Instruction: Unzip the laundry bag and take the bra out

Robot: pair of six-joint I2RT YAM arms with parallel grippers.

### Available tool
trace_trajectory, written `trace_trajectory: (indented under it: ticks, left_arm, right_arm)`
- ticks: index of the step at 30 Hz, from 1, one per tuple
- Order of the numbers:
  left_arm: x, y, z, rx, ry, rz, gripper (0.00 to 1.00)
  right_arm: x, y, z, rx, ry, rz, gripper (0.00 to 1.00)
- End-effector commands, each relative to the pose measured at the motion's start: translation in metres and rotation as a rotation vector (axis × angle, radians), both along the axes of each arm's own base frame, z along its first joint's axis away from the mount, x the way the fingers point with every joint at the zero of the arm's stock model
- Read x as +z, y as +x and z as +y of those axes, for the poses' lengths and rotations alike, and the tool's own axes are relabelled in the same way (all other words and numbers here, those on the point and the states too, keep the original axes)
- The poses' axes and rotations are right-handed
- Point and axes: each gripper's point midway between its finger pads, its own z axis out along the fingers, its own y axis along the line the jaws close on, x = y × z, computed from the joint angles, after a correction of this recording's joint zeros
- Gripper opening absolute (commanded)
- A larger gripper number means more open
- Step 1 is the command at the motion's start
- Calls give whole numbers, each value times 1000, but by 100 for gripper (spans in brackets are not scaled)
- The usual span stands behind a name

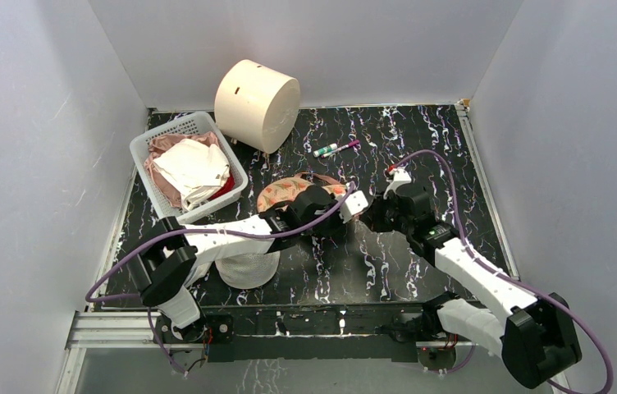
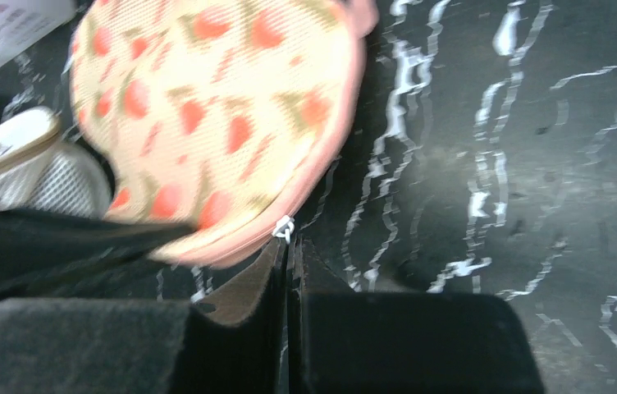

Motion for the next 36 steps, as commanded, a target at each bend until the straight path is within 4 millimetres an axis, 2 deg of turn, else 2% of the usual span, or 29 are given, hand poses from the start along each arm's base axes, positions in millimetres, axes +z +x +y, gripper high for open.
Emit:
trace_trajectory:
  ticks: [1,6,10,13,16,17,20,22,23,25,29,36]
  left_arm:
    - [34,-12,-2,-75,-47,-104,0]
    - [35,-20,-5,-105,-48,-120,0]
    - [27,-23,-7,-110,-29,-111,0]
    - [23,-19,-5,-83,-7,-112,0]
    - [20,-10,0,-34,17,-127,0]
    - [20,-8,1,-19,23,-127,6]
    - [18,4,8,74,40,-132,50]
    - [17,7,9,94,44,-130,68]
    - [19,5,7,86,34,-125,74]
    - [22,-4,2,41,5,-103,78]
    - [23,-24,-11,-57,-28,-49,79]
    - [24,-33,-16,-86,-15,-48,80]
  right_arm:
    - [8,44,-40,-154,-30,-36,0]
    - [-16,63,-67,-149,5,5,0]
    - [-34,65,-65,-98,46,69,0]
    - [-30,58,-61,-89,72,72,0]
    - [-13,51,-62,-96,85,35,0]
    - [-8,49,-62,-98,89,27,0]
    - [2,38,-56,-69,116,28,0]
    - [8,32,-50,-42,124,35,0]
    - [10,29,-46,-30,121,34,0]
    - [14,23,-39,-7,112,31,0]
    - [17,12,-25,24,115,38,0]
    - [12,-9,10,75,124,63,0]
